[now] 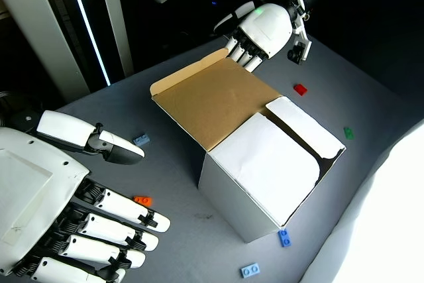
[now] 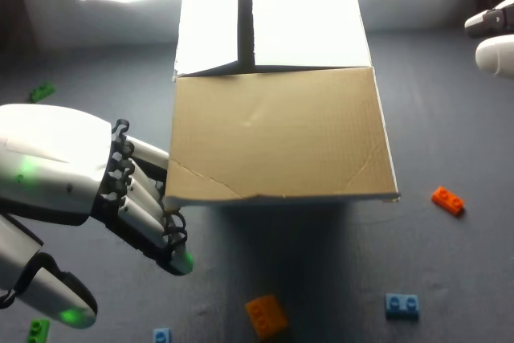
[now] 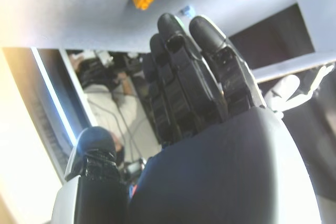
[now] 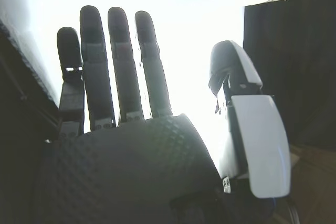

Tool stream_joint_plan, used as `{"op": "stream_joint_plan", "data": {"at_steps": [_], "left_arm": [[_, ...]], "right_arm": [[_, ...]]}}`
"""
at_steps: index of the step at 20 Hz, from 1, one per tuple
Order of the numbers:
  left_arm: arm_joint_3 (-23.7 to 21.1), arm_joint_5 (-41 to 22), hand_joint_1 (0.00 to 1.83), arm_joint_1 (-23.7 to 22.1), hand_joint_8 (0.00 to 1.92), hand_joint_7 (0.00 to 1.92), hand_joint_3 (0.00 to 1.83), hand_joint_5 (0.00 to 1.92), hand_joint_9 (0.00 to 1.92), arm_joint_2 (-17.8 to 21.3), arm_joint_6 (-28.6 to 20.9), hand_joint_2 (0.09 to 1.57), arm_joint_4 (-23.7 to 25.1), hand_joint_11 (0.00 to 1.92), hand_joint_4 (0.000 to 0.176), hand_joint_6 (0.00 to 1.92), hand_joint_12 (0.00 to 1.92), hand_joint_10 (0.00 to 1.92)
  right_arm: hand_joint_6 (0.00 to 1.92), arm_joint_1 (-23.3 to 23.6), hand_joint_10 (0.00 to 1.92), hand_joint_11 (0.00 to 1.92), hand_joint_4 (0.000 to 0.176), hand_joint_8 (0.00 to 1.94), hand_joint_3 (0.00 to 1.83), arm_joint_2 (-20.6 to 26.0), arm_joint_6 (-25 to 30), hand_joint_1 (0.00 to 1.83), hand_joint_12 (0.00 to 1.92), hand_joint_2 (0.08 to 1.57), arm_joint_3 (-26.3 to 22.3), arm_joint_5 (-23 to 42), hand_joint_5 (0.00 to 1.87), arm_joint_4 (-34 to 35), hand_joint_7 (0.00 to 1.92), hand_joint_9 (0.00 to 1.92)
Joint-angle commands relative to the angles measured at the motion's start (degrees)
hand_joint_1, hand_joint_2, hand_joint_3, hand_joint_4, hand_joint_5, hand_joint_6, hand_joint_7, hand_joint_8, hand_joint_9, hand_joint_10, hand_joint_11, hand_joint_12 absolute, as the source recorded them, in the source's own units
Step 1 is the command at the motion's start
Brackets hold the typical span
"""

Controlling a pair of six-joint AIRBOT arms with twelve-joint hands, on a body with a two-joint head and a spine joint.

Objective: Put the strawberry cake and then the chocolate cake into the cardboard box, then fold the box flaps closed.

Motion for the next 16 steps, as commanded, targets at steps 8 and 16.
{"op": "stream_joint_plan", "data": {"at_steps": [8,16], "left_arm": [[1.59,-3.29,0.12,-5.0,0.0,0.68,0.0,0.58,0.75,0.45,-3.4,1.24,-7.33,0.2,0.0,0.01,1.35,0.06],[6.11,-3.06,0.12,-14.73,0.01,0.7,0.0,0.59,0.76,-0.59,-9.21,1.23,-7.68,0.21,0.0,0.01,1.33,0.06]], "right_arm": [[0.01,-0.23,0.01,0.09,0.0,0.0,0.0,0.2,-0.63,0.06,1.25,1.29,0.08,6.71,0.58,-0.31,0.6,0.65],[0.0,-0.34,0.0,0.12,0.0,0.0,0.0,0.05,-0.84,0.06,1.2,1.29,0.07,6.72,0.56,-0.33,0.59,0.63]]}}
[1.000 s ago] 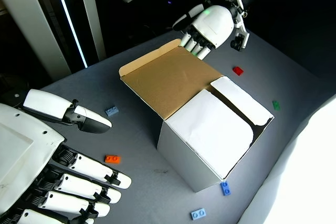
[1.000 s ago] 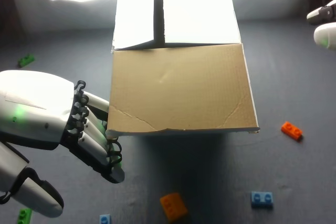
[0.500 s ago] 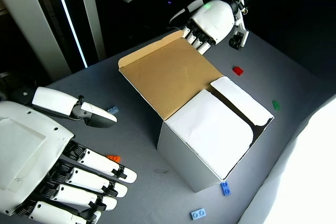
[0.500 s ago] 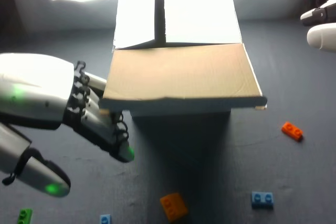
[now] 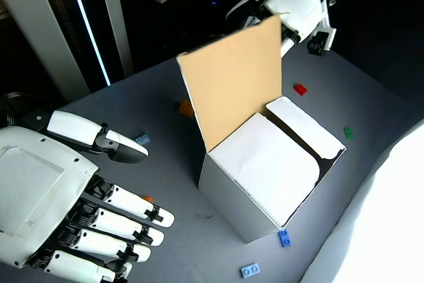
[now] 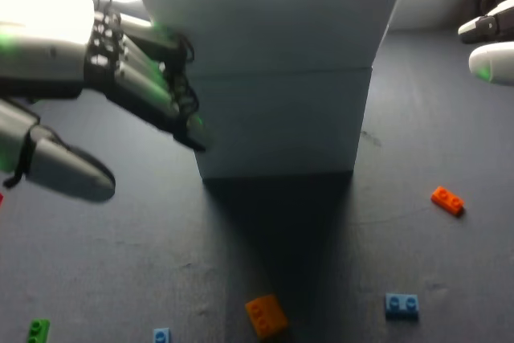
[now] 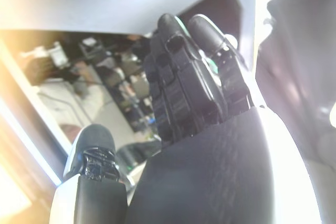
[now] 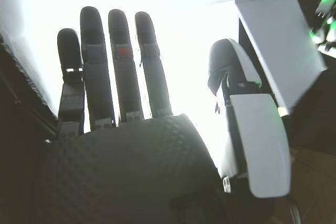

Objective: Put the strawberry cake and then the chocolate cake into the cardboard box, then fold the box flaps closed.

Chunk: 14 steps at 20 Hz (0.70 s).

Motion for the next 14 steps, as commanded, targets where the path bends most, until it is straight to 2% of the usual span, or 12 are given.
{"op": "stream_joint_plan", "data": {"at_steps": [1,8,11,14], "left_arm": [[0.71,-1.41,0.14,-1.32,0.01,0.7,0.0,0.59,0.76,0.02,-0.77,1.23,-5.93,0.21,0.0,0.01,1.33,0.07],[6.44,4.45,0.12,-9.56,0.0,0.7,0.0,0.59,0.76,-3.49,-2.89,1.23,-4.74,0.2,0.0,0.0,1.33,0.06],[7.82,7.45,0.13,-9.81,0.0,0.7,0.0,0.59,0.76,-5.07,-2.67,1.24,-4.55,0.19,0.0,0.0,1.35,0.05],[7.1,11.32,0.12,-9.41,0.0,0.71,0.0,0.59,0.76,-6.18,-0.5,1.24,-2.42,0.2,0.0,0.0,1.34,0.05]], "right_arm": [[0.0,0.16,0.0,0.12,0.0,0.0,0.0,0.66,0.04,0.06,1.21,1.29,0.07,6.37,0.57,-0.25,0.6,0.64],[0.0,0.0,0.0,0.11,0.0,0.0,0.0,0.26,-0.43,0.05,1.22,1.28,0.07,6.36,0.55,-0.35,0.6,0.65],[0.0,-0.05,0.01,0.12,0.0,0.0,0.0,0.25,-0.47,0.06,1.23,1.28,0.07,6.36,0.55,-0.39,0.6,0.66],[0.01,-0.05,0.01,0.14,0.0,0.0,0.0,0.23,-0.52,0.07,1.21,1.27,0.08,6.39,0.56,-0.42,0.61,0.66]]}}
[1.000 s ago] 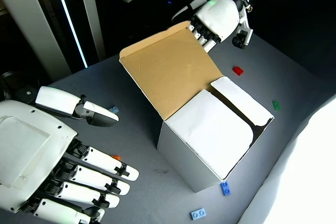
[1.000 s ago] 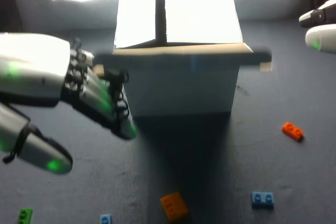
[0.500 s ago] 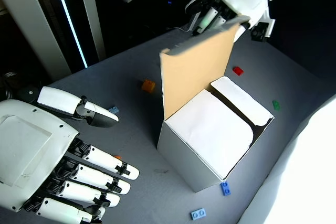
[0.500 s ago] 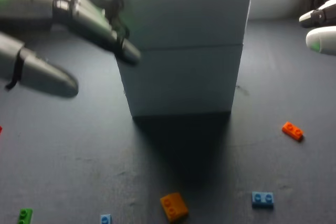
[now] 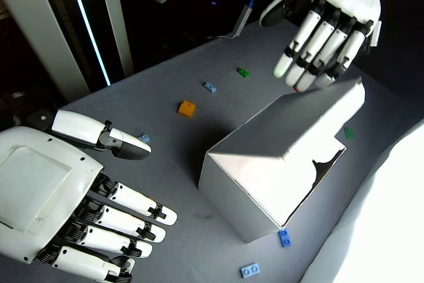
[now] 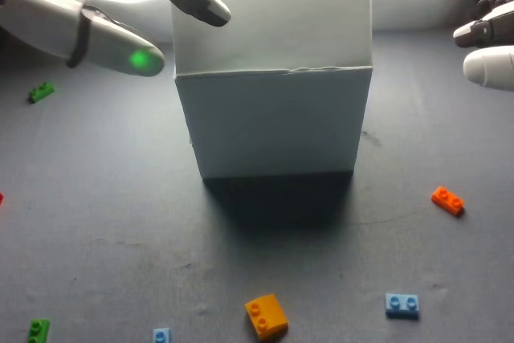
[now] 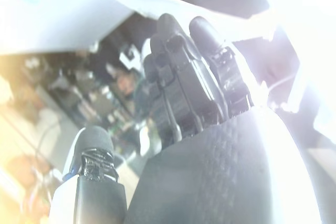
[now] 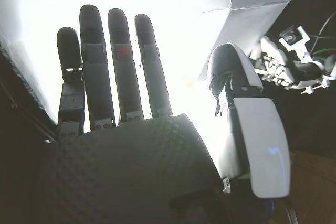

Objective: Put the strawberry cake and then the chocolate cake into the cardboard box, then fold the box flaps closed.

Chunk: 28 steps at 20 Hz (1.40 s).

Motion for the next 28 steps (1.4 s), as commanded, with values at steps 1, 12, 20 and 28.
{"op": "stream_joint_plan", "data": {"at_steps": [1,12,20,28], "left_arm": [[-0.13,0.9,0.12,-0.51,0.0,0.7,0.0,0.58,0.76,0.08,0.8,1.24,-5.08,0.21,0.0,0.0,1.33,0.05],[-0.69,12.77,0.12,1.9,0.0,0.7,0.0,0.6,0.77,-3.07,5.91,1.23,0.97,0.23,0.0,0.0,1.3,0.05],[-1.41,12.92,0.11,2.19,0.0,0.7,0.0,0.59,0.77,-3.08,5.86,1.24,1.98,0.21,0.0,0.0,1.32,0.04],[1.12,8.98,0.11,-1.63,0.0,0.69,0.0,0.59,0.76,-1.54,3.1,1.24,2.52,0.2,0.0,0.0,1.33,0.04]], "right_arm": [[0.0,0.53,0.0,0.14,0.0,0.0,0.0,0.76,0.06,0.07,1.21,1.27,0.08,6.35,0.56,-0.32,0.61,0.66],[0.01,0.47,0.0,0.1,0.0,0.0,0.0,0.76,-0.45,0.01,1.25,1.3,0.1,7.05,0.58,-0.38,0.6,0.64],[0.0,0.41,0.0,0.1,0.0,0.0,0.0,0.78,-0.62,0.0,1.24,1.3,0.11,7.55,0.56,-0.71,0.6,0.64],[0.0,0.2,0.0,0.12,0.0,0.0,0.0,0.79,-0.63,0.0,1.24,1.29,0.11,7.97,0.56,-1.18,0.6,0.65]]}}
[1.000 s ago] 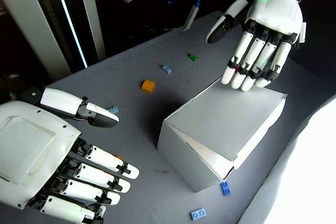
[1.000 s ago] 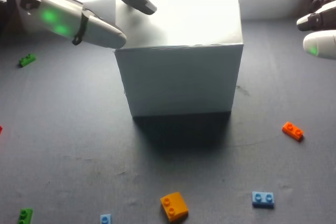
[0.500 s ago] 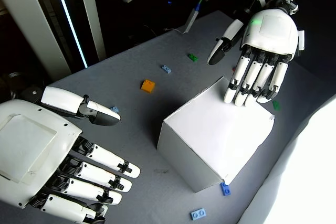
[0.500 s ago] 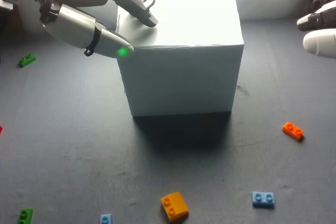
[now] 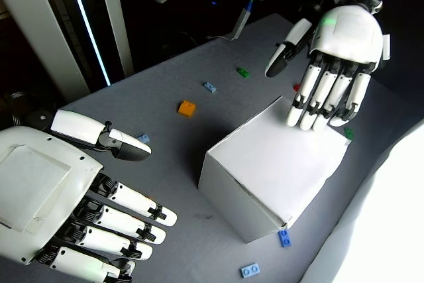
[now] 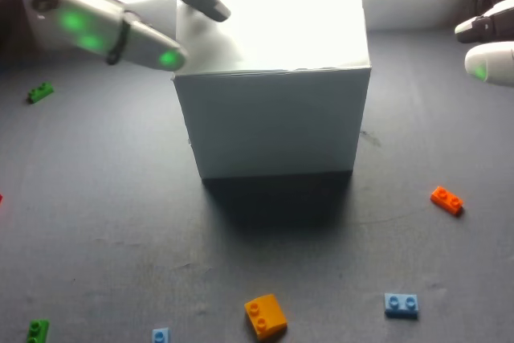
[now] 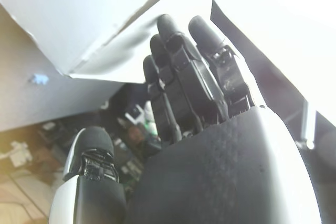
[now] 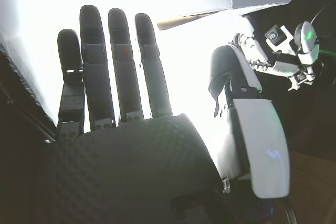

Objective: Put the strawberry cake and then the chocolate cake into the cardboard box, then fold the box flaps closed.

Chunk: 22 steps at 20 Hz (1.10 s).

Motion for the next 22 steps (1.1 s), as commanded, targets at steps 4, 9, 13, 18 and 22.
{"op": "stream_joint_plan", "data": {"at_steps": [4,9,13,18,22], "left_arm": [[2.79,-2.9,0.12,-1.97,0.0,0.71,0.0,0.59,0.77,1.74,-2.44,1.23,-1.74,0.21,0.0,0.0,1.33,0.04],[5.22,-8.58,0.17,-1.88,0.19,0.93,0.0,0.84,0.7,3.49,-3.79,1.25,0.42,0.24,0.0,0.02,1.51,0.67],[4.17,-11.86,0.06,1.18,1.45,0.98,0.0,0.84,0.88,5.9,-3.81,1.31,0.42,0.59,0.0,0.99,1.92,1.79],[-0.26,-12.62,0.15,2.5,1.84,1.1,0.01,0.88,1.17,9.09,-3.7,1.39,1.6,1.06,0.0,1.9,1.92,1.92],[-5.15,-14.36,0.1,2.4,1.87,1.07,0.02,0.87,1.14,12.85,-3.33,1.44,4.15,1.07,0.0,1.92,1.92,1.92]], "right_arm": [[0.01,0.26,0.01,0.11,0.0,0.01,0.0,0.79,0.03,0.01,1.25,1.28,0.1,6.75,0.58,-0.44,0.62,0.66],[0.04,0.26,0.51,0.28,0.0,0.05,0.0,0.79,0.03,0.17,1.56,1.22,0.1,7.17,1.01,-1.09,1.07,0.84],[1.31,0.25,1.76,0.5,0.0,1.31,0.0,0.76,0.04,0.01,1.92,1.26,0.08,7.61,1.04,-3.22,1.16,0.92],[1.82,0.24,1.92,1.22,0.0,1.81,0.02,0.76,0.05,0.01,1.92,1.42,0.09,8.27,1.06,-5.45,1.24,1.28],[1.86,0.24,1.92,1.27,0.0,1.93,0.01,0.76,0.87,0.02,1.92,1.44,0.12,8.49,1.08,-13.39,1.23,1.28]]}}
